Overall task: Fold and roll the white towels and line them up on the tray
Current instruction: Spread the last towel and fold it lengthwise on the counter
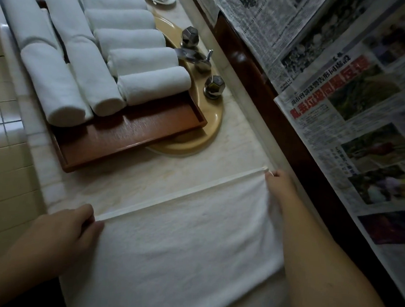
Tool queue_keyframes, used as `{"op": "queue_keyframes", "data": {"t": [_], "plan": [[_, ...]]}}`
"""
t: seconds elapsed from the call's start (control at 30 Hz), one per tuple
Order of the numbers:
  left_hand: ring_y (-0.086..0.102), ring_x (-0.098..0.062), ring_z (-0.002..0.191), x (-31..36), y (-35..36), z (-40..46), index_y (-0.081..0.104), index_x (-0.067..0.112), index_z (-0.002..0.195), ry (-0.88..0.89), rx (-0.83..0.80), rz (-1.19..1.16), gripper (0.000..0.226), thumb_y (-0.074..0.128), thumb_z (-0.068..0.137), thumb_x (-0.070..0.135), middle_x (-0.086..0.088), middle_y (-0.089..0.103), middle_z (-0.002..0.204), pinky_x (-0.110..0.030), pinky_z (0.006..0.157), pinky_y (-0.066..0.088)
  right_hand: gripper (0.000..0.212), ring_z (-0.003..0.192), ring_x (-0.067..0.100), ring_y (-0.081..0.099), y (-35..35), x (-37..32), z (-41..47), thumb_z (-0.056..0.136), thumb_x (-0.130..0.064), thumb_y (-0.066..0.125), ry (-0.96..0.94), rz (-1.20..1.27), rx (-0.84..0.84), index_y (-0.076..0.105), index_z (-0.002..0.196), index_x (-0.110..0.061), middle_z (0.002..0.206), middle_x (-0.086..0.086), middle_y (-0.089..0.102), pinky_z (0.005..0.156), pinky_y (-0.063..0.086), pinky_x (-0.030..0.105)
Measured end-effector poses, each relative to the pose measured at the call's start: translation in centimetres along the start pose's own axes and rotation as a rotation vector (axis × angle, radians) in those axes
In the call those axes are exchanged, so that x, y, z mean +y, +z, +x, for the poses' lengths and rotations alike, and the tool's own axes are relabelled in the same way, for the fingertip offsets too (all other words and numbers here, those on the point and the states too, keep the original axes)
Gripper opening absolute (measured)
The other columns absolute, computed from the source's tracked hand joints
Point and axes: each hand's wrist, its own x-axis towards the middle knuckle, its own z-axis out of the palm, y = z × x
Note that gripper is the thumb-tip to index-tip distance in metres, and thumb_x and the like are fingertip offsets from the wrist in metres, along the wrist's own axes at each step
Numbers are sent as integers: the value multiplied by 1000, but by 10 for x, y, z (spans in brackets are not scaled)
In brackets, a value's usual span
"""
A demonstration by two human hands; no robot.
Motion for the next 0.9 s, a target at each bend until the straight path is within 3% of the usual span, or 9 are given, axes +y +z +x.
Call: {"op": "queue_keyframes", "data": {"t": [0.1, 0.23, 0.43, 0.53, 0.63, 0.7, 0.83, 0.9], "plan": [[57, -7, 62, 5, 2, 4, 51, 31, 79, -33, 5, 40, 32, 51, 100, 55, 8, 61, 67, -31, 59, 43, 33, 100, 33, 59, 2, -3, 5, 105, -40, 52, 39, -25, 1, 64, 103, -9, 103, 13, 63, 84, 46, 35], [56, -12, 60, 3, 5, 6, 48, 30, 76, -52, 37, 32, 32, 55, 100, 50, 7, 58, 63, -34, 57, 40, 33, 106, 34, 57, 7, -5, 6, 107, -35, 50, 41, -12, 27, 64, 118, -7, 118, 17, 64, 85, 41, 34], [57, -12, 63, 6, 1, 0, 48, 28, 80, -71, 62, 7, 32, 49, 102, 51, 7, 61, 68, -35, 61, 47, 33, 101, 30, 53, 7, -2, -1, 107, -37, 48, 35, 39, 48, 62, 121, -11, 120, 14, 62, 85, 39, 33], [53, -12, 62, 8, 7, 1, 46, 28, 78, -69, 90, 69, 32, 52, 102, 48, 7, 56, 66, -35, 59, 45, 36, 113, 36, 57, 7, -6, -2, 107, -38, 49, 40, 12, 48, 62, 124, -9, 126, 17, 63, 86, 39, 34], [45, -18, 67, 11, 17, 2, 49, 25, 76, 56, 207, 217, 29, 64, 95, 40, 7, 49, 70, -37, 60, 45, 38, 115, 38, 58, 11, -10, 0, 106, -41, 49, 33, -5, 40, 62, 122, -9, 127, 18, 63, 87, 40, 37], [43, -19, 71, 23, 16, 2, 54, 25, 82, 107, 245, 267, 24, 58, 97, 44, 4, 49, 77, -38, 64, 45, 34, 104, 35, 58, 11, -10, 0, 104, -43, 51, 15, -16, 46, 62, 112, -12, 119, 16, 65, 87, 43, 37], [46, -16, 88, 56, 15, 15, 51, 33, 101, 113, 88, 243, 28, 37, 103, 57, 7, 52, 97, -36, 78, 43, 29, 99, 30, 55, 7, -6, -6, 102, -42, 55, -38, 10, 21, 59, 110, -14, 112, 10, 62, 85, 43, 34], [44, -12, 86, 64, 12, 20, 44, 36, 99, 138, 31, 172, 21, 36, 105, 54, 11, 48, 95, -33, 76, 41, 27, 103, 29, 54, 4, -5, -9, 104, -41, 56, -57, 40, 10, 57, 111, -16, 114, 9, 59, 86, 42, 34]]}}
